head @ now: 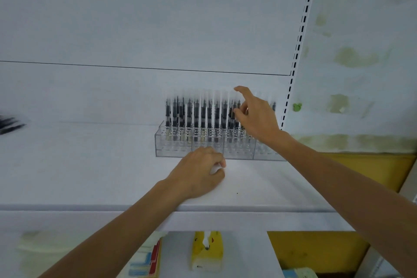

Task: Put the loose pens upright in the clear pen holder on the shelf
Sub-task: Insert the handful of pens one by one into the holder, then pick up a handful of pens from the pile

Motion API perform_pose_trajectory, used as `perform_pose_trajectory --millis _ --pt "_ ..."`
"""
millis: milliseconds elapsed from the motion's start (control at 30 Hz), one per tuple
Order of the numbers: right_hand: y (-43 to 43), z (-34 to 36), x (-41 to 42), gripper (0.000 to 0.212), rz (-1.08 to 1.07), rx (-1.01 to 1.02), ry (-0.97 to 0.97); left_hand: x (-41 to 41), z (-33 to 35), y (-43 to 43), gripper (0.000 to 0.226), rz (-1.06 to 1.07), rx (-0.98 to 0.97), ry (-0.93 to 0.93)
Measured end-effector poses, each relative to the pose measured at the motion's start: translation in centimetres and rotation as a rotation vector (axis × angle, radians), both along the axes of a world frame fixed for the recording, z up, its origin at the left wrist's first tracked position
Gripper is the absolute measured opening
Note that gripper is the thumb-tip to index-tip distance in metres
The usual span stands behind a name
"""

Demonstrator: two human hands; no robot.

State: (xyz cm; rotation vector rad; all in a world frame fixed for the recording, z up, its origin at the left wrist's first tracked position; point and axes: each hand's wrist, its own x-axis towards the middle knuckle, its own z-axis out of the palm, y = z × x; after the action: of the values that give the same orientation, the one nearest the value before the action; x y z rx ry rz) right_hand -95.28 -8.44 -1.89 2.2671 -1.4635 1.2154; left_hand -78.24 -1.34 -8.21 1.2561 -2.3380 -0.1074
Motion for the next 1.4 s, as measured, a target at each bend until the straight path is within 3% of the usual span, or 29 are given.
perform_pose_trajectory --millis 167,300,567,833,1133,1300,1400 --pt "1.5 1.7 2.7 0.047 0.014 -0.054 -0.006 2.2 0.6 0.6 0.022 0.005 -0.052 0.114" --pt "2.3 2.7 8.6 0.042 0.113 -0.016 0.008 8.6 1.7 1.5 0.018 0.094 -0.068 0.148" --pt "4.3 1.7 27.9 0.031 0.369 0.147 -0.036 27.4 3.5 7.7 0.015 0.447 -0.089 0.287" --pt "9.6 -1.7 46.5 0.033 0.569 0.315 -0.037 42.9 3.1 14.0 0.017 0.645 -0.053 0.362" --pt "10.4 -3.7 54.9 0.024 0.548 0.439 -0.067 53.4 1.0 17.6 0.017 0.708 -0.021 0.319" --pt "7.9 -3.2 57.7 0.019 0.536 0.414 -0.023 57.0 1.4 15.6 0.016 0.711 -0.041 0.463" --pt "5.6 -2.3 59.4 0.014 0.541 0.409 -0.088 58.5 1.5 12.8 0.013 0.676 -0.024 0.452"
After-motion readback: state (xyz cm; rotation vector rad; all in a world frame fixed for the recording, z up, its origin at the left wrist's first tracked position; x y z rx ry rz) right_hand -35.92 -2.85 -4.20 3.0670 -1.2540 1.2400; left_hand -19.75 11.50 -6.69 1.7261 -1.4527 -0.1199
